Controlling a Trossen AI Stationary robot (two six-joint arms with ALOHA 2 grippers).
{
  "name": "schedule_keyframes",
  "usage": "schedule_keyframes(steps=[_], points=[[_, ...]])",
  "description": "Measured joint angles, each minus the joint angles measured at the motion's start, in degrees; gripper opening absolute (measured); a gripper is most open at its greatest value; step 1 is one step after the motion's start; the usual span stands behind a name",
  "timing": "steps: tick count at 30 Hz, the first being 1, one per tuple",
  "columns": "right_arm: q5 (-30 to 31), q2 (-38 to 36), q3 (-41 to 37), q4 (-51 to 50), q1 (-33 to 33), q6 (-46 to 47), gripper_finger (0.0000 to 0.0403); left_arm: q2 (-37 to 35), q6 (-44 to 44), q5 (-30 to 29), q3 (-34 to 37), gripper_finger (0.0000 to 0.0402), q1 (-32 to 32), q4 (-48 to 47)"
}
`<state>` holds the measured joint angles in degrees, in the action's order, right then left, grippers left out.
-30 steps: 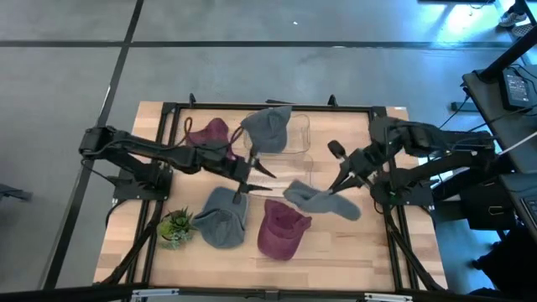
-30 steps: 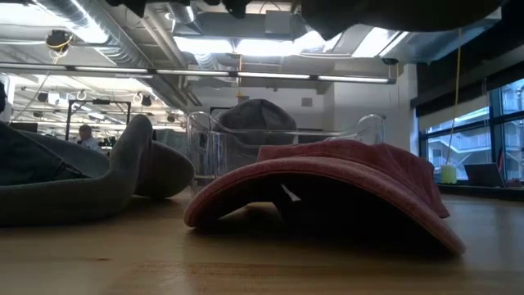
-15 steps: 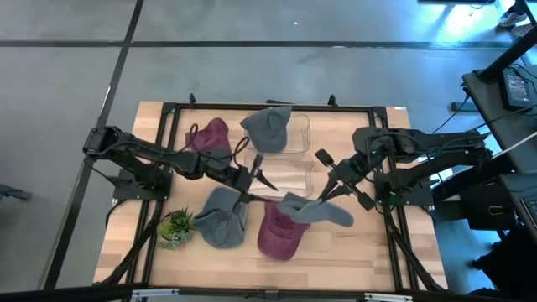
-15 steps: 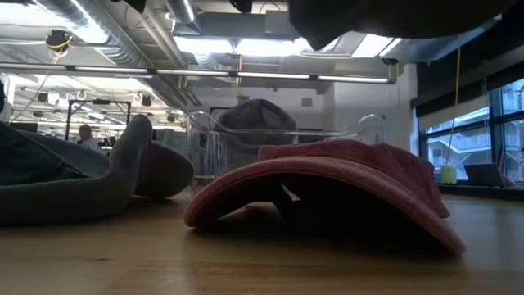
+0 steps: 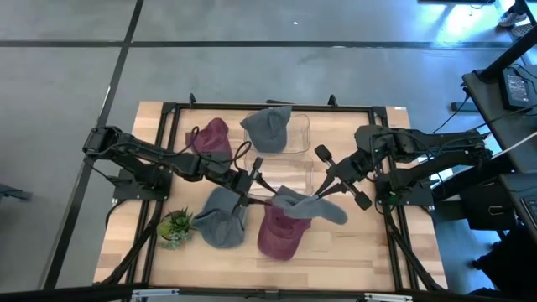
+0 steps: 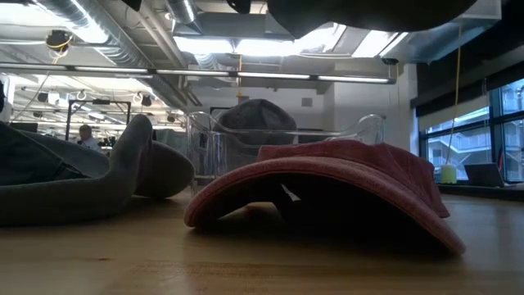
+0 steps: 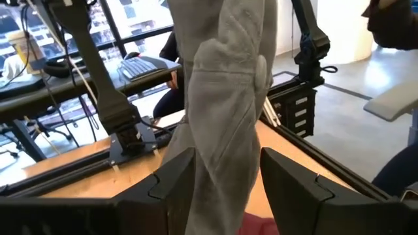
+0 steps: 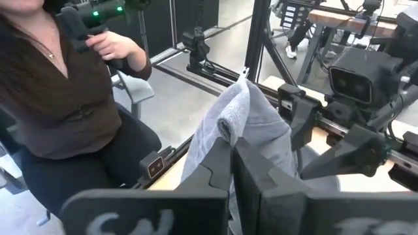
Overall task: Pick & Place hat
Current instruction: Put the top gray cap into the top transparent bin
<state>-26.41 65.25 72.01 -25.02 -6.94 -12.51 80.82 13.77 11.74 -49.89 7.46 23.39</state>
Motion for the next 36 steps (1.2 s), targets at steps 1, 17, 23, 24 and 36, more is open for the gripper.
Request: schedule_keyframes(steps=[1,17,23,24,36], points=[[0.06,0.00,0.00,-0.05,0.00,-0.01,0.0004,0.00,0.23,0.06,0.00,0.0169,0.00,0.45],[8.66,0.17,0.00,-1.65,0.02,0.04,0.0004,-0.02,-1.00,0.18,0.00,0.0100,0.00,1.63],[14.90,0.17,0.00,-4.79,0.02,0.32,0.0007,-0.02,-0.60,0.18,0.00,0.0013,-0.03,0.97],[15.63,0.17,0.00,-5.27,0.02,0.33,0.0008,-0.02,-0.61,0.18,0.00,0.0009,-0.07,0.95],[24.04,0.17,0.00,-14.08,0.02,1.70,0.0050,-0.68,-8.20,0.12,-0.77,0.0004,-3.71,-2.37]])
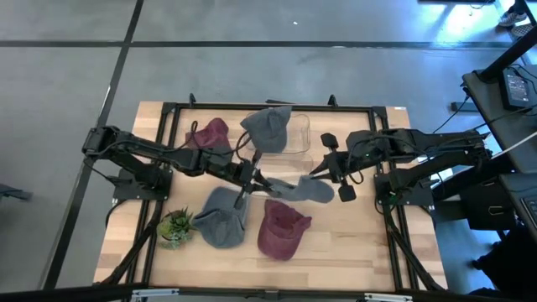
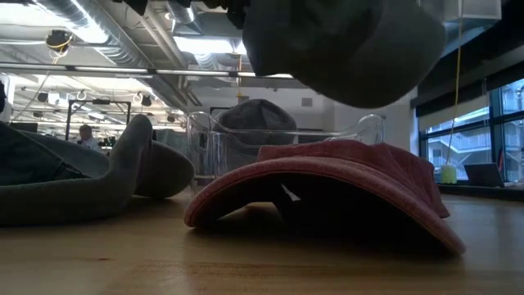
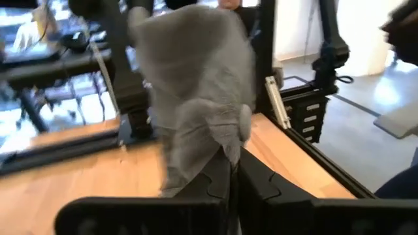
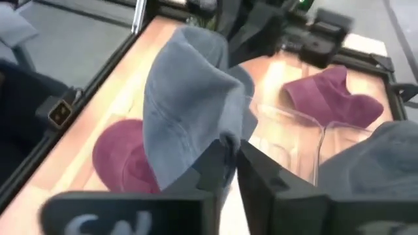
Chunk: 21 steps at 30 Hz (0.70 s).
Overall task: Pick & Place hat
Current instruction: Put the top gray cap into the top transparent bin
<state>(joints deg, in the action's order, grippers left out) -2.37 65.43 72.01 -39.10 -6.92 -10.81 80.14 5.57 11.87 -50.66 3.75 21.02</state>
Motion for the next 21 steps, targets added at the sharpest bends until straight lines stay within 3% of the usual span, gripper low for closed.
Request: schedule_keyframes(steps=[4,8,10,15,21], points=[[1.80,-0.04,0.00,-0.15,0.05,3.57,0.0103,-0.15,-3.21,-0.31,-5.17,0.0004,-1.48,-8.89],[13.37,-0.04,0.00,-0.53,0.42,7.91,0.0153,-0.15,-4.02,-1.89,-11.18,0.0004,-1.75,-19.09],[16.35,-0.04,0.79,-1.98,0.46,6.35,0.0171,-0.15,-4.76,-4.29,-13.71,0.0004,-1.71,-23.76],[15.24,0.19,5.34,-0.94,0.34,1.28,0.0190,-0.15,-6.28,-9.29,-19.09,0.0004,-1.73,-32.94],[10.81,6.15,11.31,-1.07,0.37,-3.51,0.0192,-0.15,-6.54,-9.36,-22.24,0.0004,-1.73,-37.72]])
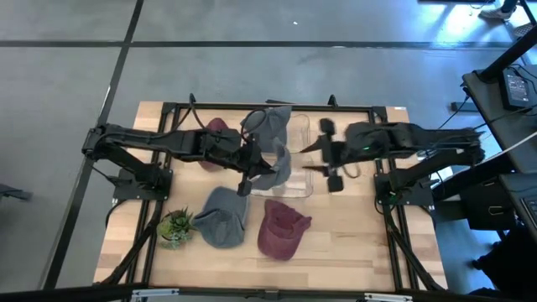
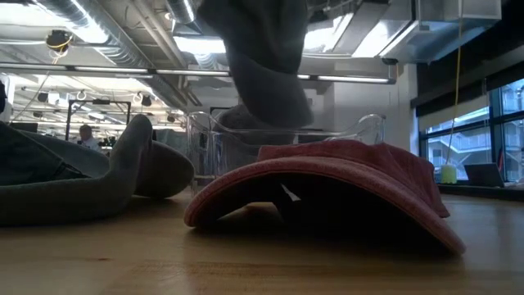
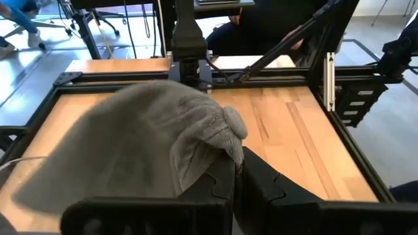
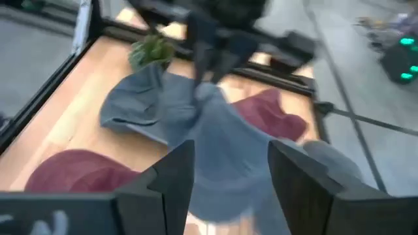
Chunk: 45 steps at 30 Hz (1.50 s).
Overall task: Pick & Place hat
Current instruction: Put the top gray cap into the top transparent bin
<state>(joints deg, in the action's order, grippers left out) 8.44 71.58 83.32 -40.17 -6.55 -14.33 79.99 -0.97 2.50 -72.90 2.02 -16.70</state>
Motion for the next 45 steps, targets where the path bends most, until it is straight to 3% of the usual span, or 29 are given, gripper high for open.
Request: schedule_keyframes(steps=[8,18,23,29,32,45], points=[[-4.02,13.86,10.77,-3.73,0.03,-7.49,0.0192,0.07,-2.10,0.73,-0.15,0.0004,0.00,-3.41],[-3.72,25.37,23.81,-16.13,1.03,-3.59,0.0186,0.07,-1.97,2.98,-0.15,0.0004,1.05,-4.00],[-6.98,27.32,27.11,-20.55,1.39,-2.26,0.0135,0.07,-1.49,2.81,-0.15,0.0004,1.40,-4.16],[-7.01,27.37,27.40,-21.02,1.38,-2.57,0.0018,0.07,-1.17,2.32,-0.15,0.0007,1.36,-4.08],[-6.73,27.27,27.40,-21.04,1.38,-1.84,0.0016,-0.08,2.67,2.79,-0.15,0.0013,1.36,-4.32],[-3.47,26.91,27.49,-22.52,1.89,-1.32,0.0009,-3.47,3.18,-0.25,-0.09,0.0054,0.61,-5.47]])
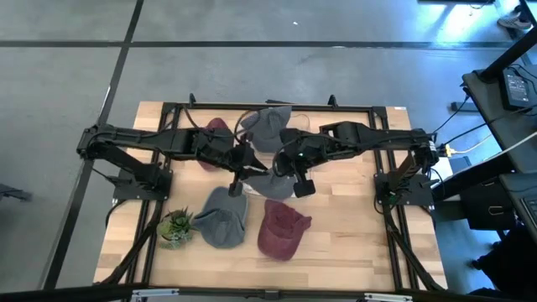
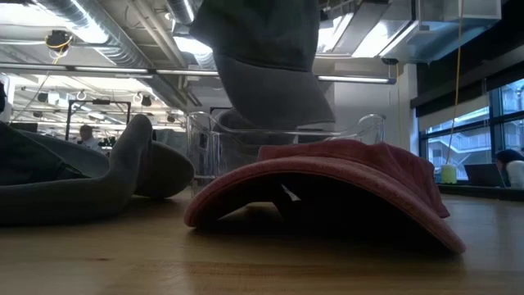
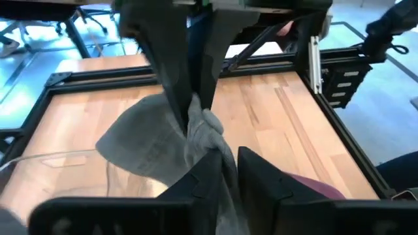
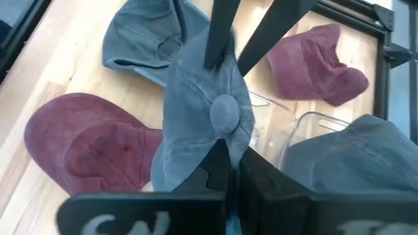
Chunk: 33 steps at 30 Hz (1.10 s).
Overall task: Pick & Place hat
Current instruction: Put the top gray cap into the top transparent bin
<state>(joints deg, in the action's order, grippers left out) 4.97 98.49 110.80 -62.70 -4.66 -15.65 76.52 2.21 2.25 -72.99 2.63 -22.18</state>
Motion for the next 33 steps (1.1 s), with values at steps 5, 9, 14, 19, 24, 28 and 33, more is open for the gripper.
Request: schedule_keyframes(steps=[5,9,14,19,24,28,33], points=[[3.74,-0.14,-0.02,0.01,1.59,-0.03,0.0009,-2.56,0.97,-0.11,-0.02,0.0097,-1.64,-1.51],[6.01,-0.81,-0.02,0.36,4.46,-2.24,0.0008,-6.98,2.50,0.25,0.81,0.0119,-2.64,-1.28],[6.07,-2.44,-0.02,5.32,9.35,-6.99,0.0008,-14.04,2.41,-0.17,7.99,0.0127,-4.60,2.66],[5.90,-2.63,-0.10,7.23,14.99,-10.31,0.0008,-20.35,0.85,-1.36,16.62,0.0123,-6.73,8.21],[2.14,-2.63,-3.68,12.06,20.34,-9.59,0.0008,-24.06,-1.59,-1.36,22.02,0.0126,-8.62,10.58],[-0.81,-2.59,-7.96,16.07,22.77,-9.16,0.0008,-24.68,-2.70,-1.39,23.58,0.0127,-9.90,10.48],[-2.14,-2.59,-12.53,18.75,23.42,-8.27,0.0008,-24.47,-2.96,-1.28,23.87,0.0124,-11.04,10.71]])
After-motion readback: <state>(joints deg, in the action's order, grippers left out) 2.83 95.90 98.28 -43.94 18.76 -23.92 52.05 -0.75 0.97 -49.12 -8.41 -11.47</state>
